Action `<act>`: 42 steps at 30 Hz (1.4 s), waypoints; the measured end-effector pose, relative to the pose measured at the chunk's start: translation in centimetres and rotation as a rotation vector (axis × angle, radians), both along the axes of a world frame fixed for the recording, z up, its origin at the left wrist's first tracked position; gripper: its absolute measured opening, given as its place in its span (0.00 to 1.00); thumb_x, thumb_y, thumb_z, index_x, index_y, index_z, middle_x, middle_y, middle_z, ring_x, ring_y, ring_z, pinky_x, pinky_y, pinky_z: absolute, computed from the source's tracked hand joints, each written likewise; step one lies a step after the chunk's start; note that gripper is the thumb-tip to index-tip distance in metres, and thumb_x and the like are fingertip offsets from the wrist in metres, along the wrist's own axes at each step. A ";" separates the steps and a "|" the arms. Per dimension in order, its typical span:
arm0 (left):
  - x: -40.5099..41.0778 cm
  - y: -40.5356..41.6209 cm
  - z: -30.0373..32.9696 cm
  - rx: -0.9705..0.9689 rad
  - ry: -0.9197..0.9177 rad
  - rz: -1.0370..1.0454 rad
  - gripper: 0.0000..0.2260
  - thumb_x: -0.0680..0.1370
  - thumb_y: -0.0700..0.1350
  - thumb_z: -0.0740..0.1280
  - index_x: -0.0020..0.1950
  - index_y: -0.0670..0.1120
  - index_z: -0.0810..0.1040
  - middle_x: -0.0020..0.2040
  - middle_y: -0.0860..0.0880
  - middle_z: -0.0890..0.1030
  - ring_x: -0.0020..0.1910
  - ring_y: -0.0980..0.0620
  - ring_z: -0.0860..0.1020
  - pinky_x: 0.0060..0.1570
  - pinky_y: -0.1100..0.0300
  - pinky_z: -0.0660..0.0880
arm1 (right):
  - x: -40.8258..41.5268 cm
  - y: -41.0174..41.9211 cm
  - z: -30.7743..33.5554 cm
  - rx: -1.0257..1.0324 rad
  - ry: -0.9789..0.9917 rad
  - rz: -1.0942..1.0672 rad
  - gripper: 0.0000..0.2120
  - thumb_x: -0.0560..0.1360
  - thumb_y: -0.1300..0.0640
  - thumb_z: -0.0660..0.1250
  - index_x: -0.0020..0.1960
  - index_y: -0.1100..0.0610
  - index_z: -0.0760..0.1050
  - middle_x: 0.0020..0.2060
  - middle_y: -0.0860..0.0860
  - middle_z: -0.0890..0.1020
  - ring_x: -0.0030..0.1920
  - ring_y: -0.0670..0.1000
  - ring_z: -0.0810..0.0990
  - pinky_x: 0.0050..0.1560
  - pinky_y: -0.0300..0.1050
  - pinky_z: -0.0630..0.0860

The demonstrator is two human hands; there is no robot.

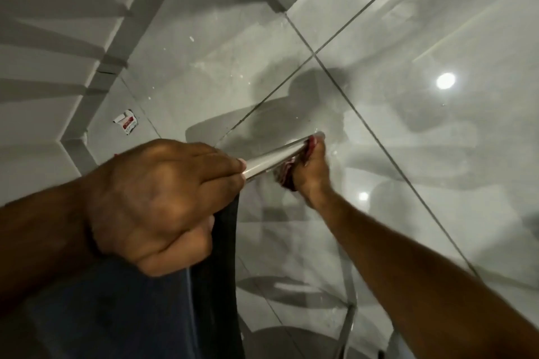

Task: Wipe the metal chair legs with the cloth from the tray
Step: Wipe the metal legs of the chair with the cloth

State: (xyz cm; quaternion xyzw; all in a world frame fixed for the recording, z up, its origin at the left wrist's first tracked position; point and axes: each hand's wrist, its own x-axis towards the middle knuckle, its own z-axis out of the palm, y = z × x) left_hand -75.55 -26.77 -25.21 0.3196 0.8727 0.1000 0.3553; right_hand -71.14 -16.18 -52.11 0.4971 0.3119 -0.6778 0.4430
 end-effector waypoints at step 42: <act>29.7 11.4 0.1 -0.280 -0.226 -0.530 0.35 0.79 0.58 0.33 0.49 0.47 0.80 0.49 0.45 0.84 0.47 0.43 0.80 0.56 0.48 0.73 | 32.5 22.9 15.3 -0.048 0.877 1.562 0.45 0.80 0.62 0.64 0.80 0.46 0.34 0.69 0.60 0.75 0.63 0.59 0.80 0.66 0.54 0.76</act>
